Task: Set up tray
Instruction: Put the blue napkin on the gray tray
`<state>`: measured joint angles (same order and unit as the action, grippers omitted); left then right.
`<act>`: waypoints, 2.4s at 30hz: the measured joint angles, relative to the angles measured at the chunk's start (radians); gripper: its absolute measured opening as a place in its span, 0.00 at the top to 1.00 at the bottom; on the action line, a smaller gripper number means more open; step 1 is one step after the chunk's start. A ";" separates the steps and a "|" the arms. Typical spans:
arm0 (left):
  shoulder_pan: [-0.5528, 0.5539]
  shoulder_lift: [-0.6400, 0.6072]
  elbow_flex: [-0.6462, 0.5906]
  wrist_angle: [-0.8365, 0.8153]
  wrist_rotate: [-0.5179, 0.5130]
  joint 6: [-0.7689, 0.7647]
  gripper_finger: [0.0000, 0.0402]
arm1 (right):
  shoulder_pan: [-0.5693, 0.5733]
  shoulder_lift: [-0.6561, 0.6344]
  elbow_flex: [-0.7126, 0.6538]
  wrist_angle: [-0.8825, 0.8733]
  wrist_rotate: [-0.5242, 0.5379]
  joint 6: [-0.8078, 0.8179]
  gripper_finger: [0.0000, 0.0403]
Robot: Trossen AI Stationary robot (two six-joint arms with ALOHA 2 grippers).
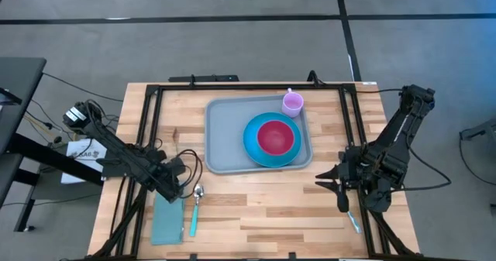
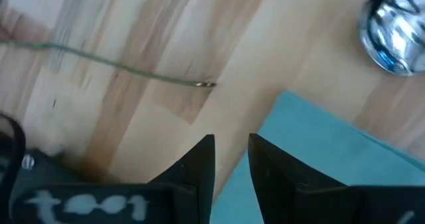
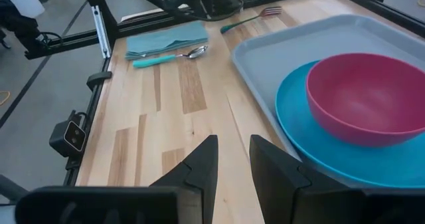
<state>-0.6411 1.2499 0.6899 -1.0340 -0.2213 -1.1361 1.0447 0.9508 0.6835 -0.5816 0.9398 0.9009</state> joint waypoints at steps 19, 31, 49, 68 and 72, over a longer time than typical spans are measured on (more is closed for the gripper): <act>0.000 0.002 -0.059 0.109 0.103 0.128 0.72 | 0.000 0.000 0.000 0.000 0.000 0.000 0.80; 0.001 0.010 -0.143 0.153 0.111 0.168 0.55 | 0.000 0.000 0.000 0.000 0.000 -0.001 0.80; 0.004 0.008 -0.100 0.226 0.223 0.248 0.61 | 0.000 0.000 0.001 0.000 0.000 -0.002 0.80; 0.005 0.115 -0.143 0.286 0.255 0.308 0.63 | 0.000 0.000 0.001 0.000 0.000 -0.001 0.80; 0.013 0.115 -0.143 0.269 0.243 0.306 0.63 | 0.000 0.000 0.001 0.000 0.000 -0.001 0.80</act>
<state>-0.6282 1.3651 0.5472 -0.7650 0.0214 -0.8301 1.0447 0.9508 0.6842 -0.5819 0.9398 0.9003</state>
